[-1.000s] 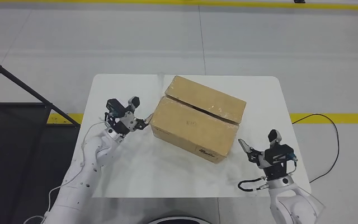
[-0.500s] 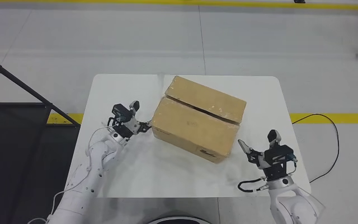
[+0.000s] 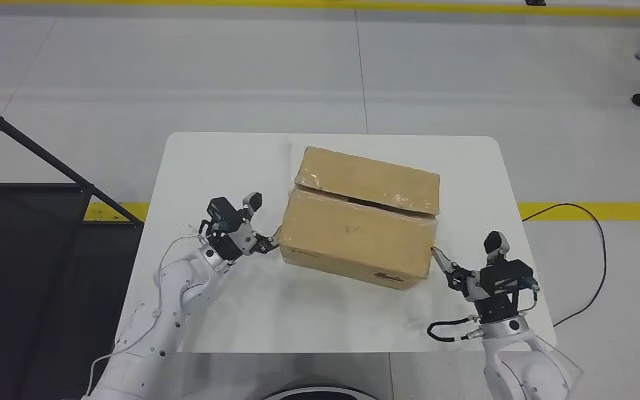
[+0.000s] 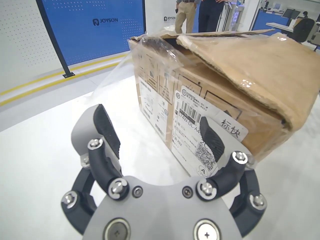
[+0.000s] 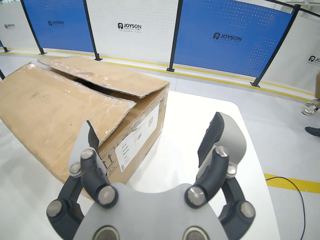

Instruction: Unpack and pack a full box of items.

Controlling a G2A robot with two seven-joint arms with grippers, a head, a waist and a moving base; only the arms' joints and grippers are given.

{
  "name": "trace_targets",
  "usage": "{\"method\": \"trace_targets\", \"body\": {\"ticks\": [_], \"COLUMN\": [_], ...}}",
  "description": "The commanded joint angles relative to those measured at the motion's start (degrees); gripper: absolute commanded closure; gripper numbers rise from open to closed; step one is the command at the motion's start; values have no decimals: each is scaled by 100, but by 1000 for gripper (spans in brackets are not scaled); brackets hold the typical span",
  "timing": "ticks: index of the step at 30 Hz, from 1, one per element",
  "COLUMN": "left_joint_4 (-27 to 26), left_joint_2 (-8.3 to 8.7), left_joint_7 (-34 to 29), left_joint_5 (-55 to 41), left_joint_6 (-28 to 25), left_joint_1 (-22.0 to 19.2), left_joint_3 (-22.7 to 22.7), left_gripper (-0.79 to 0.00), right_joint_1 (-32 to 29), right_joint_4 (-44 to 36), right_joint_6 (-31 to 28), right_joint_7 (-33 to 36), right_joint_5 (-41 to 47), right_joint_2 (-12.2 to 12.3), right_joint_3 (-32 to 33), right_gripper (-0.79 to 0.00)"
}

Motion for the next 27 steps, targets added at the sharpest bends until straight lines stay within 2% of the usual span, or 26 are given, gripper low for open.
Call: {"method": "trace_targets", "body": {"ticks": [1,6,16,21,27], "left_joint_4": [-69,-185,-307,-311,-269], "left_joint_2": [8,26,61,68,80], "left_joint_7": [5,8,-2,25,101], "left_joint_5": [20,39,122,76,-137], "left_joint_6": [17,-34,-204,-209,84], "left_joint_1": [64,168,263,287,347], "left_joint_3": [0,4,55,69,-100], "left_gripper": [-785,-785,-785,-785,-785], "right_joint_1": [-13,-31,132,641,1575], "right_joint_4": [17,61,222,655,1581], "right_joint_6": [151,156,338,771,1035], "right_joint_7": [-153,-330,-96,357,524], "right_joint_5": [314,778,664,418,389], "right_joint_2": [-23,-50,-70,-93,-147], "right_joint_3": [44,170,231,119,-193], "right_gripper": [-785,-785,-785,-785,-785]}}
